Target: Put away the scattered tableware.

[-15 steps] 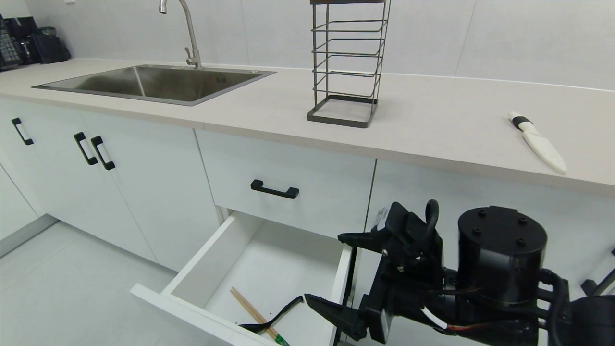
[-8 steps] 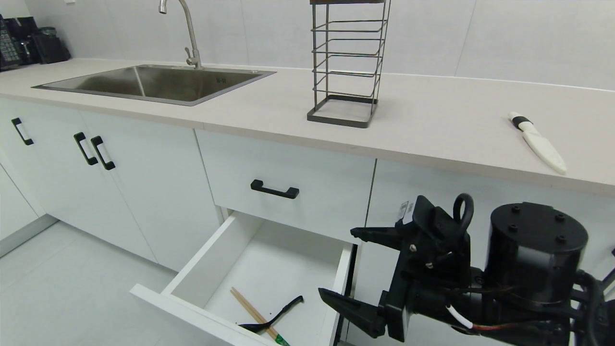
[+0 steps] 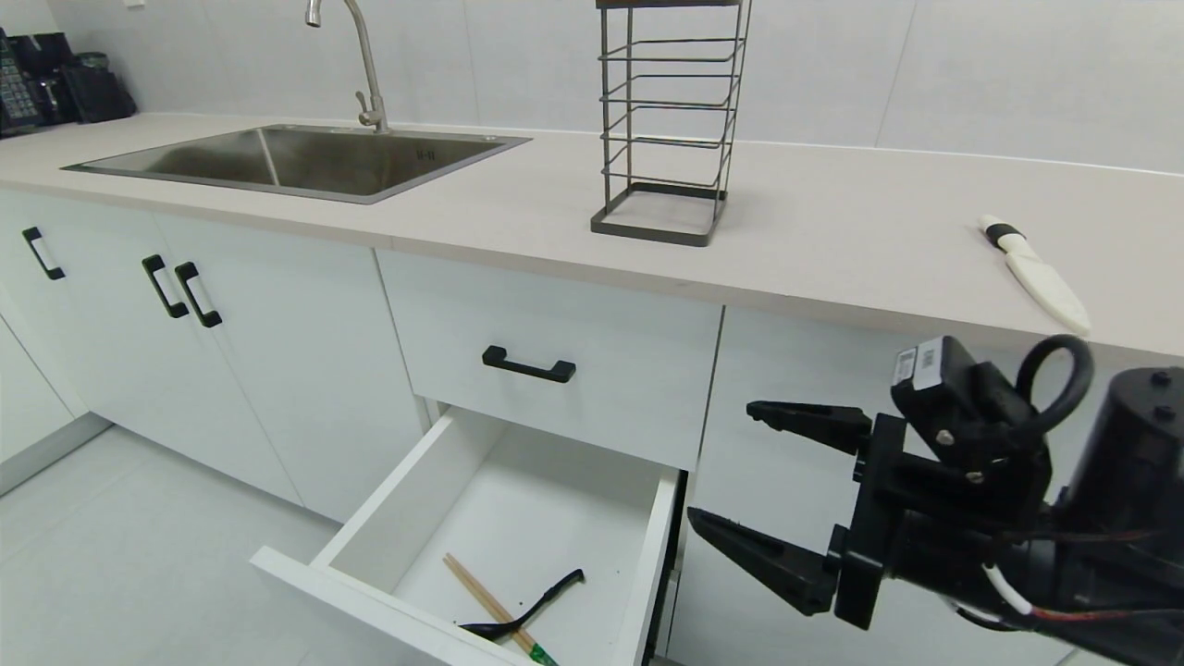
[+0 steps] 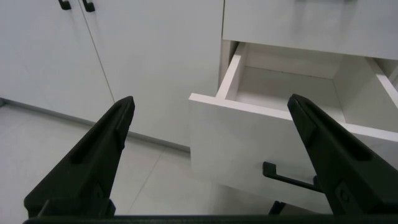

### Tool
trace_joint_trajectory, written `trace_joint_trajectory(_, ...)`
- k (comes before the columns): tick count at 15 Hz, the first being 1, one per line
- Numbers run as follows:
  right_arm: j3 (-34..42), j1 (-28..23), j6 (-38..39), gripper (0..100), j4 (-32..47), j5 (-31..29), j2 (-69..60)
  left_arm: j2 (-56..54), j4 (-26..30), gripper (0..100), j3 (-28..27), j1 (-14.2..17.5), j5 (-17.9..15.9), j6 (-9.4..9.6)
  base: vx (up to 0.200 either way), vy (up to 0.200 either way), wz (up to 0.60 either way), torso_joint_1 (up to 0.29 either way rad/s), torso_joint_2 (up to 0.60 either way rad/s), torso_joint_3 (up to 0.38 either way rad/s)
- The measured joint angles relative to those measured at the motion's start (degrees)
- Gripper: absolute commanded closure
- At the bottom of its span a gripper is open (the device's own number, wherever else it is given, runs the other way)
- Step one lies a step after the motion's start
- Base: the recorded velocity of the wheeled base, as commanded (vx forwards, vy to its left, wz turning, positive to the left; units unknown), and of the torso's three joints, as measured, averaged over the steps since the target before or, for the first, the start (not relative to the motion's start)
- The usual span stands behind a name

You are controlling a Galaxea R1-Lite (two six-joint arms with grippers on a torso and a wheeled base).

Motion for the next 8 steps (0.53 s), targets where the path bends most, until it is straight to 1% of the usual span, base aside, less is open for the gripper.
trace_joint_trajectory(2, 1.6, -0.4, 0.0, 0, 0.1, 0.0, -3.2, 0.0, 0.0, 0, 0.0, 0.0, 0.0, 0.02, 0.0, 0.0, 0.0, 0.0, 0.0, 0.0)
trace_joint_trajectory(4, 5.0, -0.5, 0.0, 0, 1.3, 0.1, -7.5, 0.0, 0.0, 0, 0.0, 0.0, 0.0, 0.02, 0.0, 0.0, 0.0, 0.0, 0.0, 0.0)
trace_joint_trajectory(8, 11.4, -1.6, 0.0, 0, 4.4, 2.8, -22.1, 0.0, 0.0, 0, 0.0, 0.0, 0.0, 0.0, 0.0, 0.0, 0.0, 0.0, 0.0, 0.0)
